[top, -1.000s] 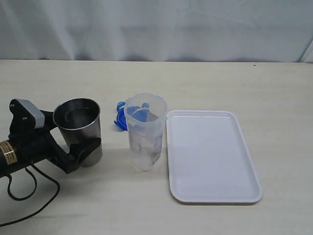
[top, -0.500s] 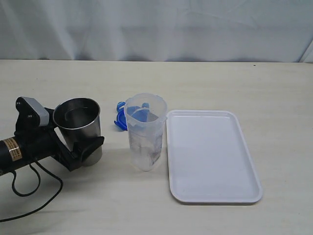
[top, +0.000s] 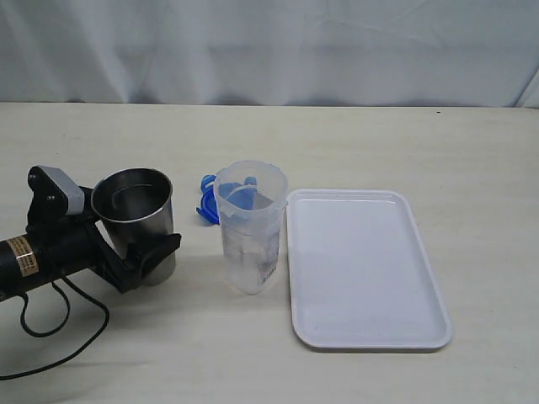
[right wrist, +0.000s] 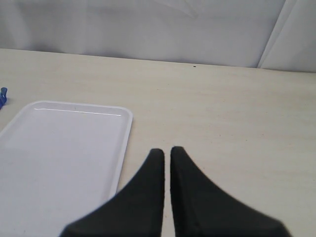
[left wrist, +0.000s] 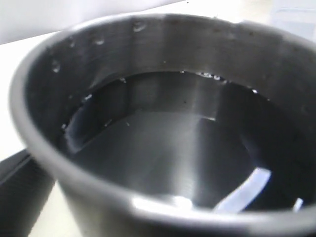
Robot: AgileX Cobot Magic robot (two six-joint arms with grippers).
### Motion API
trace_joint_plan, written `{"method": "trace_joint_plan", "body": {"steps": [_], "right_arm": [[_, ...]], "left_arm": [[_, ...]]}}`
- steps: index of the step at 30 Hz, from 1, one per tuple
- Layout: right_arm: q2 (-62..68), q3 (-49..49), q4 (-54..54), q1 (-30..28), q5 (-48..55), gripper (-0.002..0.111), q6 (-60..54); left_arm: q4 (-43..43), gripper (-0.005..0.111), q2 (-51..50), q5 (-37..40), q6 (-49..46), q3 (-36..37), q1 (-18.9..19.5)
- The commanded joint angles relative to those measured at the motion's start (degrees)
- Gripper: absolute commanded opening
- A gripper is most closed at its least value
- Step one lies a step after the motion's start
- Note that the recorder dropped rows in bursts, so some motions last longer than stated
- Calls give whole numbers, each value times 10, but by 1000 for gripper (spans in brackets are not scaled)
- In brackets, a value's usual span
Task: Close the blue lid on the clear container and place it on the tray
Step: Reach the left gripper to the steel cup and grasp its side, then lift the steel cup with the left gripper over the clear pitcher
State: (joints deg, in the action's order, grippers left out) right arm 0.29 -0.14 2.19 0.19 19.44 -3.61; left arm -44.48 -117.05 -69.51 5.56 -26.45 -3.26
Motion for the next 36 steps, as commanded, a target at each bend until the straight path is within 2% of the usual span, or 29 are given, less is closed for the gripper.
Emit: {"method": "trace_joint_plan", "body": {"steps": [1, 5, 8, 17, 18, 20, 26, 32, 36], "right_arm": [[-3, 1, 0, -4, 1, 4, 0], [-3, 1, 0, -4, 1, 4, 0], [-3, 1, 0, -4, 1, 4, 0], [-3, 1, 0, -4, 1, 4, 0], [-3, 1, 0, -4, 1, 4, 0], [-3, 1, 0, -4, 1, 4, 0], [-3, 1, 0, -4, 1, 4, 0], [-3, 1, 0, -4, 1, 4, 0], [-3, 1, 0, -4, 1, 4, 0]], "left_arm": [[-14, 105, -4, -5, 5, -1, -1], [-15, 102, -4, -5, 5, -1, -1], [-15, 90, -4, -5, 5, -1, -1], [-17, 34, -4, -5, 5, -1, -1], [-20, 26, -4, -5, 5, -1, -1], [-34, 1, -4, -5, 5, -1, -1], [-40, 0, 18, -5, 5, -1, -1], [-49, 0, 60, -5, 66, -23, -1], [-64, 0, 90, -5, 69, -30, -2]]}}
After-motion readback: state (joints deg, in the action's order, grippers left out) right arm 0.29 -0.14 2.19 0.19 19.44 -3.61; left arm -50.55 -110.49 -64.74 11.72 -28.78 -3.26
